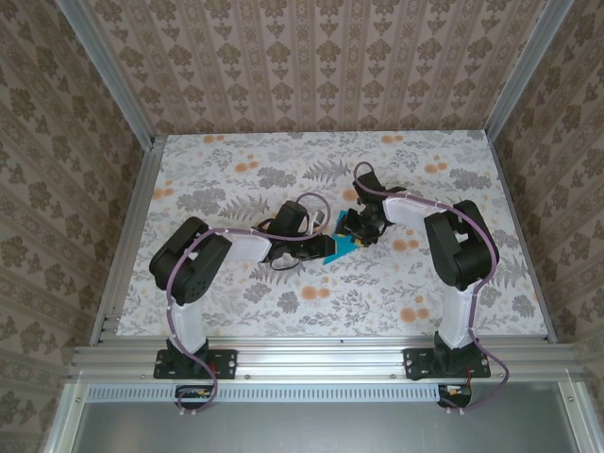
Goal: Fold a paper plane with a square sheet of paper (pick it up from the middle)
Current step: Fourth fold the wing at the center of the table.
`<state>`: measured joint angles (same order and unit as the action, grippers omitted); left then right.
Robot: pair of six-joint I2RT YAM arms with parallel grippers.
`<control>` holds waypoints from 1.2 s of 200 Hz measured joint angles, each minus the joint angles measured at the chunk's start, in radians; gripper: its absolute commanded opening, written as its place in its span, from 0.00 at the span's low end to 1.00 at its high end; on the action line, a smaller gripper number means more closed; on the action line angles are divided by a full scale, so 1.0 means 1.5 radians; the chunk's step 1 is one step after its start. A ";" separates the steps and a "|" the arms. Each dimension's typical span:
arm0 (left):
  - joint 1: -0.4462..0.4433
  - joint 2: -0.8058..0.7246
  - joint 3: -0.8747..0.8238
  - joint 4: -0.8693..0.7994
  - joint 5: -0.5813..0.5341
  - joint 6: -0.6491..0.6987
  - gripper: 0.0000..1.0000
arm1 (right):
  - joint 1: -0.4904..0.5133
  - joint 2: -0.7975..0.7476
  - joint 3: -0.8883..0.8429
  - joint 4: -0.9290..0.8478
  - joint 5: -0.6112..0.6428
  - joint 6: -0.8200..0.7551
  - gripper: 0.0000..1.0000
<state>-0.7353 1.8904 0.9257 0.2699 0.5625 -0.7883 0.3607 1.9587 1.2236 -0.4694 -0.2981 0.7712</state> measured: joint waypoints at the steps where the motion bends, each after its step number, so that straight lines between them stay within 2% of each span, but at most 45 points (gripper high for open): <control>1: 0.000 0.000 0.000 -0.001 -0.001 0.000 0.28 | 0.000 0.000 0.000 0.000 0.000 0.000 0.50; 133: 0.000 0.007 0.005 -0.012 -0.007 0.003 0.28 | 0.007 0.013 0.022 -0.024 0.012 -0.003 0.53; 240: -0.002 0.007 0.005 -0.025 -0.007 0.008 0.24 | 0.017 0.024 0.040 -0.050 0.039 -0.005 0.50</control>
<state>-0.7387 1.9011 0.9329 0.2329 0.5518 -0.7761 0.3866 1.9945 1.2839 -0.5438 -0.2394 0.7631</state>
